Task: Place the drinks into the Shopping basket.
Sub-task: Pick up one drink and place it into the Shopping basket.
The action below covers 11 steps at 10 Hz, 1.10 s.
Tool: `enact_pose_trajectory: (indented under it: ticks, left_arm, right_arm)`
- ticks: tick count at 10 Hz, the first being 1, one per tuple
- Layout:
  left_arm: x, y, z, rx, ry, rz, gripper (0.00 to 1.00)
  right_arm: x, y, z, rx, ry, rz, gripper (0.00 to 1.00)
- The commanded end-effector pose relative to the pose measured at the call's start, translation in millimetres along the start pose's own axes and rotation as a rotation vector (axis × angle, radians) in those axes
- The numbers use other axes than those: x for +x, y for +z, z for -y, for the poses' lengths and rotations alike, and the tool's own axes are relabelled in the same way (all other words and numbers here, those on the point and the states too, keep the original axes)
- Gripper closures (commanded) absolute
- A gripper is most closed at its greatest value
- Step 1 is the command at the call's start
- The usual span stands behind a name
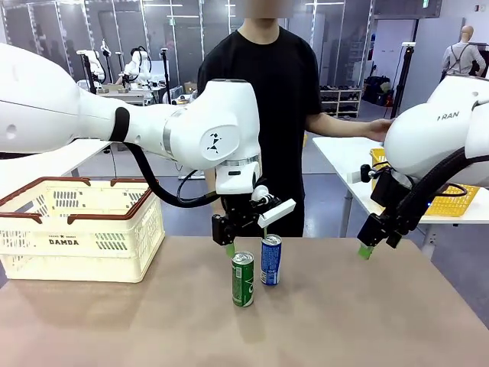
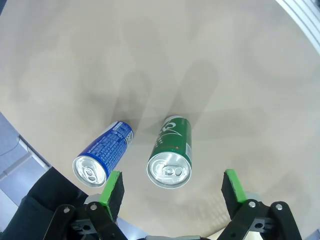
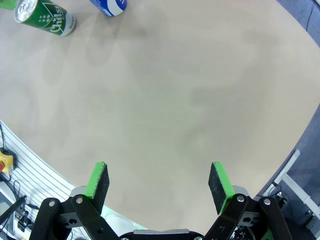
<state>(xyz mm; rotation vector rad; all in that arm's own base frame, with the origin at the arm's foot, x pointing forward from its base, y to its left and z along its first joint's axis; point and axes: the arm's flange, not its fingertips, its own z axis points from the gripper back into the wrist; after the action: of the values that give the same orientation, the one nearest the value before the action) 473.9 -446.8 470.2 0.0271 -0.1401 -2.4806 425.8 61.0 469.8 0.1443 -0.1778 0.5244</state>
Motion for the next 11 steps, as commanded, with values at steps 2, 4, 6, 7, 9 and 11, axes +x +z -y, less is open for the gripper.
enact_pose_trajectory:
  ticks: [2, 4, 6, 7, 9, 11]
  left_arm:
    - [0, 0, 0, 0.000, 0.000, 0.000, 0.00]
    - [-11, -17, -2, 0.004, -0.009, -0.015, 0.00]
    - [-13, -28, -1, -0.010, -0.025, -0.025, 0.00]
    - [-14, -34, -1, -0.014, -0.027, -0.018, 0.00]
    - [-21, -47, -1, -0.023, -0.011, -0.008, 0.00]
    - [-26, -62, 0, -0.037, 0.009, 0.018, 0.00]
  right_arm:
    - [-1, 1, 2, -0.006, 0.008, -0.008, 0.00]
    - [-1, 1, 2, -0.006, 0.008, -0.008, 0.00]
    - [-1, 1, 2, -0.006, 0.008, -0.008, 0.00]
    - [-1, 1, 2, -0.006, 0.008, -0.008, 0.00]
    - [-1, 1, 2, -0.006, 0.008, -0.008, 0.00]
    - [-1, 1, 2, -0.006, 0.008, -0.008, 0.00]
